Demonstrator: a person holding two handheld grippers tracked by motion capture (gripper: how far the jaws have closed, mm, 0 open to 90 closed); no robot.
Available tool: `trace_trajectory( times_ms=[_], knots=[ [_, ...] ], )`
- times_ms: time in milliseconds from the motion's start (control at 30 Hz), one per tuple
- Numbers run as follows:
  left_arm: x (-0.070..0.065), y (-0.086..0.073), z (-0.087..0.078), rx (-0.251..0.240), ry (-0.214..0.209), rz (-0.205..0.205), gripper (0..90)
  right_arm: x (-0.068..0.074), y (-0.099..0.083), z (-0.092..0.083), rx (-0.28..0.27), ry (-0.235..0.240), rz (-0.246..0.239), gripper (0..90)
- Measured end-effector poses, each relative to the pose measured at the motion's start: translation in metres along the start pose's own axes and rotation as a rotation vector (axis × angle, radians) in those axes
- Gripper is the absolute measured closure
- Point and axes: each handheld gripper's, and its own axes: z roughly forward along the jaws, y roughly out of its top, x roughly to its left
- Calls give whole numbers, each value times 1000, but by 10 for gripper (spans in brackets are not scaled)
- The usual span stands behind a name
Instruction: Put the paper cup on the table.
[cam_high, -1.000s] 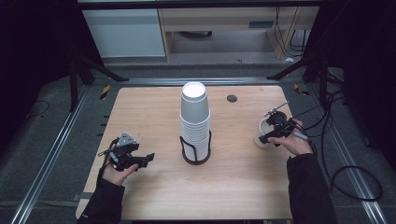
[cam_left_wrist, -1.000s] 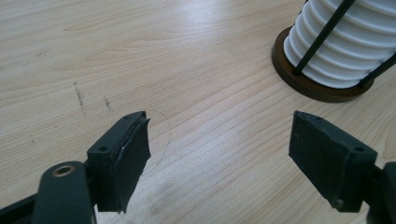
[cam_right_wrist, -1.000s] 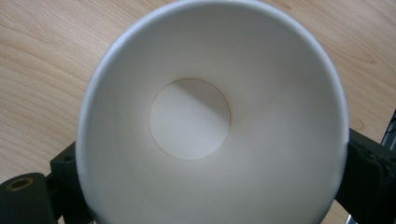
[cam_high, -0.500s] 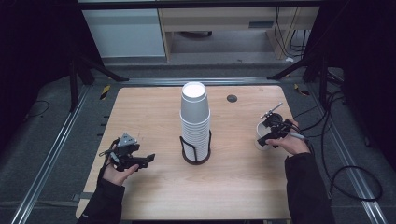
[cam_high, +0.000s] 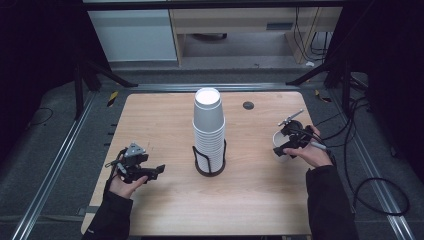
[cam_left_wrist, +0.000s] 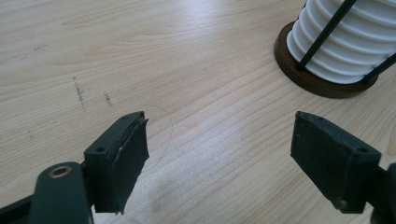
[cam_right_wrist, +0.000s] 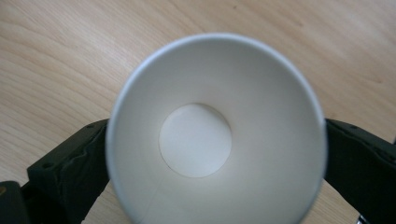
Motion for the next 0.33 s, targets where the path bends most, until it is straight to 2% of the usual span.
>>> trace_trajectory(
  times_ms=[167,233,333],
  knots=[
    [1,0,-3,-6,3,1,182,-1,-6,-24,-98,-8,26,4],
    [2,0,-4,-12,8,-2,180,0,-11,-37,-141,-26,37,5],
    [5,-1,-5,-14,18,-13,178,5,-21,-53,-226,-12,48,12]
  ],
)
